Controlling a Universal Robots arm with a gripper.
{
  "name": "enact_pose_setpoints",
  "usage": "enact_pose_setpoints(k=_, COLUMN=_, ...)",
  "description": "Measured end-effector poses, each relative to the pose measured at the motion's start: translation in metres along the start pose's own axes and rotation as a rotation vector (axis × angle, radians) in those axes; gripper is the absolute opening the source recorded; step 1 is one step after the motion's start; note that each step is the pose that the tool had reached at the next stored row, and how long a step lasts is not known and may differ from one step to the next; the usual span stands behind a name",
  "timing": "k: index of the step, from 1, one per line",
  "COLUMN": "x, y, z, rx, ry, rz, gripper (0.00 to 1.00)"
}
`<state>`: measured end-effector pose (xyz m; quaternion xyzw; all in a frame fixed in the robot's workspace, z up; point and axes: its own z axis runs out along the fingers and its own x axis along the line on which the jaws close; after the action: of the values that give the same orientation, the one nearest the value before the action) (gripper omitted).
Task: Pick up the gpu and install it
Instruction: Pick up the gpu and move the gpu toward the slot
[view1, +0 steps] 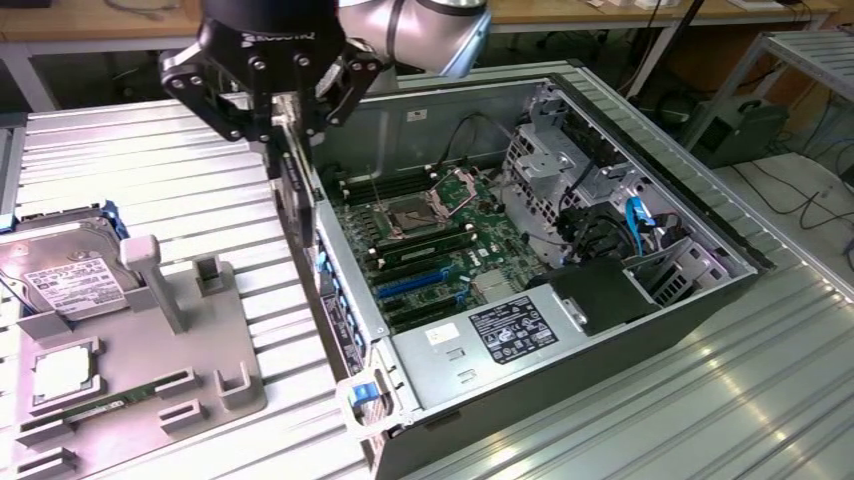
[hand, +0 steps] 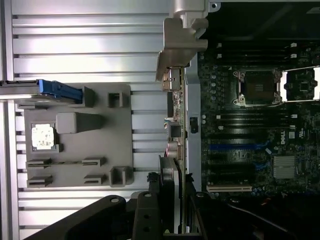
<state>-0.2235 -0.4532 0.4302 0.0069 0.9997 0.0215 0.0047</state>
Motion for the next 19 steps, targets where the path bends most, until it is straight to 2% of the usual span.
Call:
enact_pose_setpoints(k=14, x=-0.070, y=0.0009, z=0.0018, rx=0.0000, ry=-0.0001, rz=0.001, gripper=0.28)
enact_pose_setpoints(k=19, x=-0.082, y=0.0010, z=0.0032, rx=0.0001, ry=-0.0011, rz=0.027, gripper=0.28)
